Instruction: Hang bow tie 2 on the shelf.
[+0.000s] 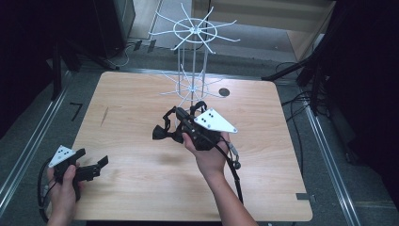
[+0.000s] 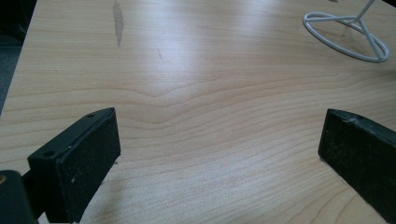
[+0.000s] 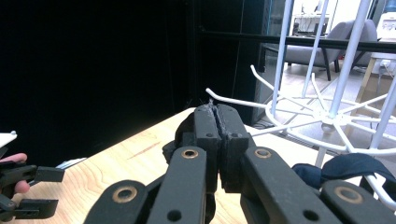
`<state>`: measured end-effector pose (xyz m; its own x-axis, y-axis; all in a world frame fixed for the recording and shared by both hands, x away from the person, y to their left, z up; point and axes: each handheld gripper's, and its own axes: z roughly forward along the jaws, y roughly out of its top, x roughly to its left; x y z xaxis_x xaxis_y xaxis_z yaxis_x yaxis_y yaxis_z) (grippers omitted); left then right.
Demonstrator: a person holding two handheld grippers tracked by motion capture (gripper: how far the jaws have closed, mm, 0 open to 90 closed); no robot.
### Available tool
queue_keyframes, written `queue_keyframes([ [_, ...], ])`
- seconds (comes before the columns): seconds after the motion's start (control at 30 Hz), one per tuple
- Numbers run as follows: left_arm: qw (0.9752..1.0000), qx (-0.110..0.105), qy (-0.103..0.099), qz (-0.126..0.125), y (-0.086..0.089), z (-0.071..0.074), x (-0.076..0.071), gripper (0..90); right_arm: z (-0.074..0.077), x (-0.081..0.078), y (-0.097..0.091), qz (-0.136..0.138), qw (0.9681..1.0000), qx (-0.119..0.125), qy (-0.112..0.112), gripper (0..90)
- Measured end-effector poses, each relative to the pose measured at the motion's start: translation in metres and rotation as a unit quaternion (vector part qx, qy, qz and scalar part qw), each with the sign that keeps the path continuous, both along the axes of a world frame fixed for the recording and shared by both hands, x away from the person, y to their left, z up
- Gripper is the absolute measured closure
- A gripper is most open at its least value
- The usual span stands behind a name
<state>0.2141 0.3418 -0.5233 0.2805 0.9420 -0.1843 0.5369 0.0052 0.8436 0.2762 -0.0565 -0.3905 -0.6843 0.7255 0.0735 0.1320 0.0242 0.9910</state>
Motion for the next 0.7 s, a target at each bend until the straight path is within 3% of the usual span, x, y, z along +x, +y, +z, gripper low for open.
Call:
queue_keyframes([
  [0.7, 1.0, -0.001, -0.001, 0.001, 0.0, 0.0, 0.0, 0.0, -0.002, 0.015, -0.001, -0.019, 0.9997, 0.0, 0.012, 89.8],
])
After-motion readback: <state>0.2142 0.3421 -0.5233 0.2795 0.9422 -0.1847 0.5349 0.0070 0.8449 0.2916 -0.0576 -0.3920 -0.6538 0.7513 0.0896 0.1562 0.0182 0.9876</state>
